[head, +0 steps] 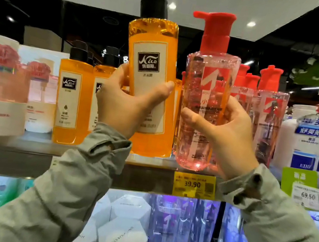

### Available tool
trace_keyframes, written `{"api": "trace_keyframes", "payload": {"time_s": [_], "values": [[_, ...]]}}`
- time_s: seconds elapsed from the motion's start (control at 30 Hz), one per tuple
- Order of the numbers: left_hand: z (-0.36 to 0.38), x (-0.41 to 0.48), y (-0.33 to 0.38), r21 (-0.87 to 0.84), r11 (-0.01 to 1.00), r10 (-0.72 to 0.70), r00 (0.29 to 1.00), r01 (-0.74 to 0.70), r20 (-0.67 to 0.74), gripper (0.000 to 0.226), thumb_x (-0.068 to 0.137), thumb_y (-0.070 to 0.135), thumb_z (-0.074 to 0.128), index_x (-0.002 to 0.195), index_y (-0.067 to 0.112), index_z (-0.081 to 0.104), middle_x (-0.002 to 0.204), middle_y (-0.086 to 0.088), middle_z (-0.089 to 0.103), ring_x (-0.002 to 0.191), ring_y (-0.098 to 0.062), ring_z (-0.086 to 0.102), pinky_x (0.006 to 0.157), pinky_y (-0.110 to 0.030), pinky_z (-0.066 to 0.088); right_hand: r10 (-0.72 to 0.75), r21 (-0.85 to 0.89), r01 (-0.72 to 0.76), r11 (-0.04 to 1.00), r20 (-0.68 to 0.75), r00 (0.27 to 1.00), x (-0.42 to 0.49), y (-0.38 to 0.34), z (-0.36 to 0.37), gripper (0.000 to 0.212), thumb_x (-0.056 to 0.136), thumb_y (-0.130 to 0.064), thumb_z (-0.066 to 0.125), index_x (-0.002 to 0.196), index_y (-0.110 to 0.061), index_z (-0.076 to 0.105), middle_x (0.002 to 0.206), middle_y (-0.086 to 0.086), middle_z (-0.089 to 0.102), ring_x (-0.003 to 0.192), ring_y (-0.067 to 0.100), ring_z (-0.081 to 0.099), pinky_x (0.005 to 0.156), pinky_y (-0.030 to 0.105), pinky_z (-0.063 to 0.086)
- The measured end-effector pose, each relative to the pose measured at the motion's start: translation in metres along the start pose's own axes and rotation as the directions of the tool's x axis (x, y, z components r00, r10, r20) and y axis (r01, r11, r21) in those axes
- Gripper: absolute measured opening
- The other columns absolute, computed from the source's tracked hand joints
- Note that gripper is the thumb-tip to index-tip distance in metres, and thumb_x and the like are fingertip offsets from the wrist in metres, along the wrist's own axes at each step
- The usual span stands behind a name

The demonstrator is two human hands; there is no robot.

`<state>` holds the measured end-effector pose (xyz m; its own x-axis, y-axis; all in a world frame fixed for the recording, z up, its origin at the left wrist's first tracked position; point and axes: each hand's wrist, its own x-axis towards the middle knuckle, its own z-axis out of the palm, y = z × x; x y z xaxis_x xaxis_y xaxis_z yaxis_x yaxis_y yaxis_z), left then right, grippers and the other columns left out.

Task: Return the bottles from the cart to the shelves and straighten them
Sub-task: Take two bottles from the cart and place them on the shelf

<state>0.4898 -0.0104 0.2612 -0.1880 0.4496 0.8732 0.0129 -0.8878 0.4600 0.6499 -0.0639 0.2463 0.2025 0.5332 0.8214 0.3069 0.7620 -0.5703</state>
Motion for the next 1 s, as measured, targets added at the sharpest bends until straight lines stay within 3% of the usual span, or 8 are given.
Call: {"api": "trace_keyframes", "payload": {"time_s": [0.13,0.27,0.4,0.47,0.57,0.77,0.93,1.0], "values": [[0.005,0.012,-0.025,0.111,0.992,0.062,0.998,-0.060,-0.016,0.072,0.058,0.066,0.066,0.113,0.020,0.057,0.100,0.010,0.066,0.087,-0.001,0.064,0.068,-0.012,0.052,-0.007,-0.044,0.005,0.999,-0.034,0.999,0.015,0.018,0.005,0.063,0.062,-0.039,0.084,0.115,-0.016,0.059,0.106,0.000,0.071,0.100,0.014,0.067,0.091,0.043,0.053],[0.003,0.008,-0.049,0.244,0.964,0.100,0.994,-0.107,0.042,0.069,0.059,0.069,0.064,0.111,0.024,0.057,0.094,0.017,0.063,0.085,0.006,0.061,0.065,-0.007,0.049,0.016,-0.145,-0.025,0.989,-0.066,0.998,0.021,0.034,0.009,0.074,0.057,-0.050,0.085,0.118,-0.019,0.057,0.108,-0.004,0.069,0.103,0.012,0.065,0.093,0.041,0.052],[0.006,0.009,-0.057,0.211,0.976,0.032,0.995,-0.051,0.093,0.064,0.056,0.071,0.067,0.106,0.032,0.057,0.089,0.022,0.063,0.081,0.011,0.061,0.064,-0.004,0.047,-0.015,-0.247,-0.025,0.969,-0.157,0.987,0.013,0.046,0.019,0.093,0.050,-0.046,0.082,0.131,-0.029,0.041,0.105,-0.026,0.053,0.096,-0.023,0.050,0.085,0.003,0.041],[0.007,0.008,-0.060,0.210,0.977,-0.003,0.992,-0.024,0.125,0.070,0.052,0.074,0.070,0.104,0.029,0.057,0.086,0.021,0.063,0.080,0.012,0.060,0.064,-0.005,0.047,-0.038,-0.244,-0.009,0.970,-0.188,0.981,0.010,0.053,0.020,0.082,0.056,-0.036,0.086,0.121,-0.036,0.037,0.102,-0.027,0.052,0.096,-0.023,0.049,0.082,0.002,0.041],[0.007,0.007,-0.064,0.263,0.965,-0.049,0.982,0.000,0.181,0.081,0.047,0.078,0.070,0.109,0.027,0.056,0.092,0.016,0.064,0.084,0.001,0.062,0.071,-0.020,0.053,-0.076,-0.267,0.017,0.964,-0.212,0.974,0.011,0.057,0.021,0.064,0.064,-0.030,0.084,0.109,-0.036,0.039,0.099,-0.024,0.054,0.091,-0.026,0.049,0.075,-0.004,0.036],[0.008,0.006,-0.062,0.260,0.965,-0.100,0.973,0.044,0.210,0.079,0.046,0.071,0.060,0.110,0.025,0.053,0.098,0.012,0.063,0.090,-0.006,0.062,0.075,-0.024,0.053,-0.162,-0.410,0.060,0.910,-0.219,0.962,0.009,0.066,0.026,0.070,0.071,-0.037,0.079,0.129,-0.020,0.045,0.112,-0.011,0.055,0.094,-0.002,0.052,0.081,-0.006,0.033],[0.007,0.006,-0.062,0.247,0.967,-0.121,0.962,0.058,0.245,0.072,0.047,0.076,0.060,0.102,0.031,0.048,0.092,0.016,0.060,0.085,0.003,0.058,0.066,-0.015,0.047,-0.270,-0.464,0.137,0.875,-0.233,0.934,0.008,0.069,0.031,0.083,0.077,-0.024,0.077,0.144,-0.009,0.030,0.144,0.004,0.043,0.132,0.013,0.039,0.108,0.015,0.031],[0.006,0.006,-0.066,0.264,0.964,-0.104,0.965,0.038,0.240,0.072,0.049,0.082,0.061,0.101,0.034,0.047,0.092,0.016,0.061,0.085,0.002,0.060,0.068,-0.019,0.050,-0.337,-0.495,0.192,0.847,-0.222,0.915,0.008,0.070,0.032,0.085,0.079,-0.014,0.075,0.147,-0.004,0.024,0.151,0.009,0.033,0.140,0.014,0.029,0.112,0.011,0.022]]}}
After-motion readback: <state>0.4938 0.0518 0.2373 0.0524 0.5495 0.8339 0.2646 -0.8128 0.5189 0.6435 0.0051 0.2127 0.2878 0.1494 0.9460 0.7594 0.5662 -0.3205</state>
